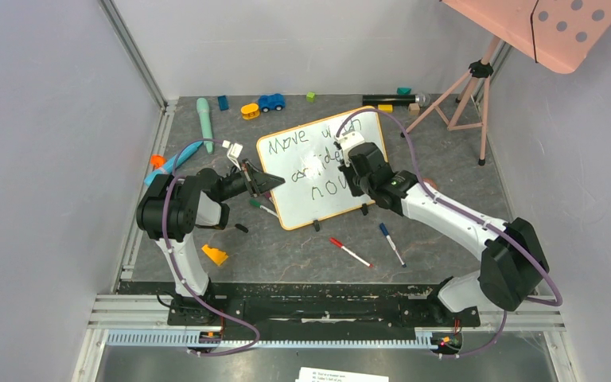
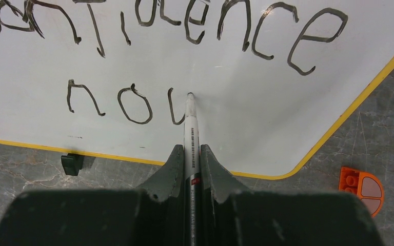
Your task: Write a sentence on the whiteboard
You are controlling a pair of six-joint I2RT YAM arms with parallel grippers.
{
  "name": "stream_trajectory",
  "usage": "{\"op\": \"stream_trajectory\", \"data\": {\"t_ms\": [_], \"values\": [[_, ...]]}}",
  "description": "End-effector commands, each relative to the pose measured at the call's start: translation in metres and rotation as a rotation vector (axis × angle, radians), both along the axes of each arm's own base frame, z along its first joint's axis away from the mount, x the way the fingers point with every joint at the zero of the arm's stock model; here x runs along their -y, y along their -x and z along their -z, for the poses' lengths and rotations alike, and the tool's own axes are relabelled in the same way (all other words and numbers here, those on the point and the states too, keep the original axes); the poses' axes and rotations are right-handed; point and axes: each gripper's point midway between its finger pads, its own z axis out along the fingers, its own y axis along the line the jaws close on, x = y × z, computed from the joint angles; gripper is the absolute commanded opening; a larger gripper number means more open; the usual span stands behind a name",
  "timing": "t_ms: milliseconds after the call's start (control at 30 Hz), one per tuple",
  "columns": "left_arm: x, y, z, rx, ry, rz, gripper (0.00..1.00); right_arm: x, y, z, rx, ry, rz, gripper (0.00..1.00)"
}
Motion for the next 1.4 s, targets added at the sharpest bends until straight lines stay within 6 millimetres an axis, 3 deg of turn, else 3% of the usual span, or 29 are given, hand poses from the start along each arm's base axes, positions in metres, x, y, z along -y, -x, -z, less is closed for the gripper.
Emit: {"op": "stream_trajectory", "data": {"t_ms": [0, 400, 733, 1033, 1367], "values": [[-0.003, -0.01, 0.004, 0.2, -0.078, -0.044, 0.02, 0.0, -0.021, -0.017, 0.071, -0.015, 0.043, 0.0], [-0.003, -0.01, 0.004, 0.201, -0.079, -0.041, 0.02, 0.013, 0.004, 0.009, 0.011, -0.028, 0.061, 0.0], [-0.003, -0.008, 0.004, 0.199, -0.078, -0.042, 0.02, 0.021, 0.01, 0.018, -0.003, -0.005, 0.071, 0.0], [-0.003, -0.008, 0.004, 0.198, -0.078, -0.041, 0.02, 0.029, -0.007, 0.002, 0.045, 0.059, 0.111, 0.0], [-0.003, -0.009, 0.003, 0.2, -0.078, -0.041, 0.02, 0.023, -0.026, -0.023, 0.091, 0.031, 0.11, 0.0]]}}
